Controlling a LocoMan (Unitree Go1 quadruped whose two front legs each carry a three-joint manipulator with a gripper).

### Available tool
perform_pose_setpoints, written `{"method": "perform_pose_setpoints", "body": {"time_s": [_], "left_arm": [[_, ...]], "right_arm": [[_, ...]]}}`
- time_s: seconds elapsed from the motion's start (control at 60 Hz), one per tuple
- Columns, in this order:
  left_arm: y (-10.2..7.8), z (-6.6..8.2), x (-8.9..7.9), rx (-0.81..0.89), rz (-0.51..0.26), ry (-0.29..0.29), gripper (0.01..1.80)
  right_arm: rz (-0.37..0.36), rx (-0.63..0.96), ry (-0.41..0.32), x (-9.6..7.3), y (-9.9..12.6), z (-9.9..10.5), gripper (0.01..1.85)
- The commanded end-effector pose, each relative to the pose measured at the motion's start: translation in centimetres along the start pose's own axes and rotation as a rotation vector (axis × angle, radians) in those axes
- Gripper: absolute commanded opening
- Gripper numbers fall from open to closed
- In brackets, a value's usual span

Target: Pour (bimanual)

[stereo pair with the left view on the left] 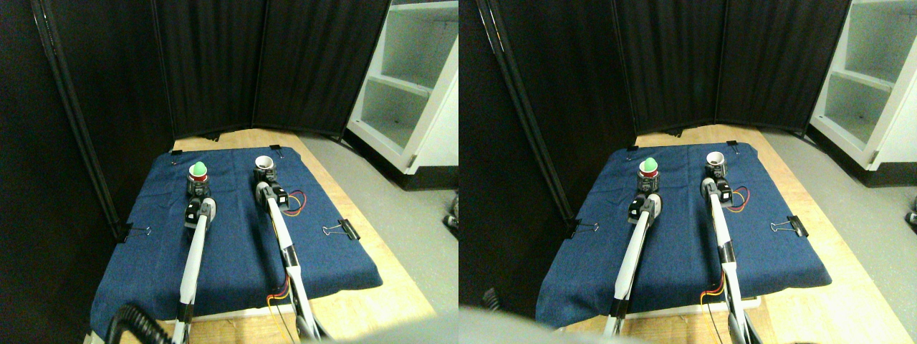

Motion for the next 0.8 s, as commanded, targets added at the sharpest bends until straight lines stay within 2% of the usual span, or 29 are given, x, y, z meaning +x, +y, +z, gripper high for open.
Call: {"method": "perform_pose_setpoints", "body": {"time_s": [0.017, 0.35, 0.467, 0.8], "left_arm": [[-0.3, -0.4, 0.2, -0.014, -0.031, -0.011, 0.33], [0.0, -0.8, 0.3, -0.036, -0.017, -0.023, 0.33], [0.0, -0.9, 0.3, -0.035, -0.013, -0.027, 0.33], [0.0, -1.2, 0.3, -0.03, -0.014, -0.043, 0.33]], "right_arm": [[0.027, -0.011, -0.017, 0.1, 0.3, 0.0, 0.33], [0.007, 0.023, -0.026, 0.0, -0.8, -0.2, 0.33], [0.008, -0.033, -0.043, -0.2, -1.0, -0.3, 0.33], [-0.006, 0.051, -0.051, -0.2, -1.7, -0.4, 0.33]]}}
